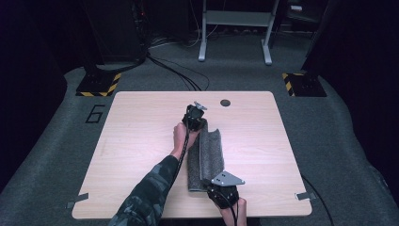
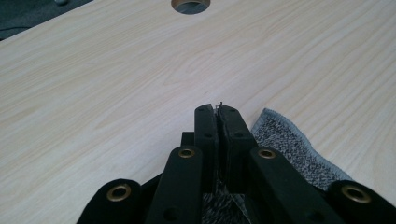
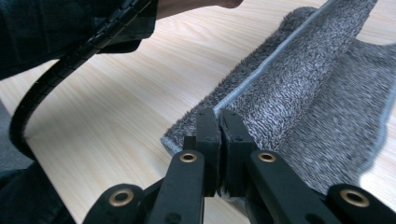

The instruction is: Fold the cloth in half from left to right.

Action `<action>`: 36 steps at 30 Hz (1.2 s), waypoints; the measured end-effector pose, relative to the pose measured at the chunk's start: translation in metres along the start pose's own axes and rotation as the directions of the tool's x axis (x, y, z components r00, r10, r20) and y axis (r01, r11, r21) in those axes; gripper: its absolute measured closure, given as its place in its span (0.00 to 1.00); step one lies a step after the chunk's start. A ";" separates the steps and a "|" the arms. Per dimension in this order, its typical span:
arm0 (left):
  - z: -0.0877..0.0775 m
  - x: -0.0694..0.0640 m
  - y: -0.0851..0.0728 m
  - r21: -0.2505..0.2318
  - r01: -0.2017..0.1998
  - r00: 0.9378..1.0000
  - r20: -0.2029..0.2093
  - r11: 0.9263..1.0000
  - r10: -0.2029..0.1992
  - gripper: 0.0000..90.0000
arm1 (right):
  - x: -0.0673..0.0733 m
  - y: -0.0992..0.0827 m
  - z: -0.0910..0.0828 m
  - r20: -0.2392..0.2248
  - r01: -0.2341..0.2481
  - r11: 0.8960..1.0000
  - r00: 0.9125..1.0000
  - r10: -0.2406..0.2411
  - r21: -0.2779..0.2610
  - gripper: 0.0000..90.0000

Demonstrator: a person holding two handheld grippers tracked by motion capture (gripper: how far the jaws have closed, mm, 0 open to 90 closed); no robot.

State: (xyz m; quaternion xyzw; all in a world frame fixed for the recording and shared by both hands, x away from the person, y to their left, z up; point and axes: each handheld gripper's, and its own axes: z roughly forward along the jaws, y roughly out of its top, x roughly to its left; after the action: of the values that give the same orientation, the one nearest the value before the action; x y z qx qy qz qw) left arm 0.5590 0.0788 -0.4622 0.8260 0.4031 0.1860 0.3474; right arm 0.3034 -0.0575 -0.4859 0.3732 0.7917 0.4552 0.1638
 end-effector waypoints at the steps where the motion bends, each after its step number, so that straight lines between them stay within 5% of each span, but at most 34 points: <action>1: 0.002 -0.002 0.000 -0.002 0.002 1.000 0.001 1.000 -0.002 0.96 | -0.002 -0.001 -0.001 -0.001 0.005 1.000 1.000 -0.005 0.008 0.97; 7: 0.012 -0.006 0.003 0.007 0.006 1.000 0.009 1.000 -0.006 0.93 | -0.012 -0.009 -0.003 0.021 -0.021 1.000 1.000 0.021 0.021 0.96; 12: 0.010 -0.007 0.006 -0.009 0.056 0.998 0.041 0.998 -0.056 0.45 | -0.022 -0.019 -0.008 0.081 -0.049 0.998 0.996 0.046 0.044 0.92; 15: 0.000 -0.004 0.007 -0.035 0.072 0.996 0.052 0.997 -0.070 0.32 | -0.030 -0.028 -0.014 0.125 -0.067 0.996 0.990 0.058 0.063 0.88; 23: -0.022 0.008 0.002 -0.060 0.081 0.995 0.055 0.995 -0.078 0.25 | -0.053 -0.047 -0.027 0.196 -0.163 0.983 0.970 0.143 0.089 0.76; 29: -0.043 0.009 -0.027 -0.036 0.053 0.995 0.088 0.998 -0.050 0.21 | -0.066 -0.048 -0.037 0.206 -0.198 0.977 0.962 0.178 0.081 0.56; 33: -0.057 0.003 -0.056 -0.022 0.053 0.992 0.115 0.998 -0.050 0.19 | -0.075 -0.036 -0.032 0.194 -0.165 0.982 0.970 0.145 0.094 0.54; 36: -0.067 -0.012 -0.081 0.008 0.014 0.992 0.129 1.000 -0.015 0.19 | -0.079 -0.027 -0.019 0.174 -0.137 0.983 0.978 0.115 0.119 0.52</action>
State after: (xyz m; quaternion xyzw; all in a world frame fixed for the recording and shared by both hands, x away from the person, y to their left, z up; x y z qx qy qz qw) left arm 0.4687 0.1327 -0.4752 0.8344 0.3865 0.1282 0.3714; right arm 0.3330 -0.1353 -0.5050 0.4694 0.7779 0.3793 0.1754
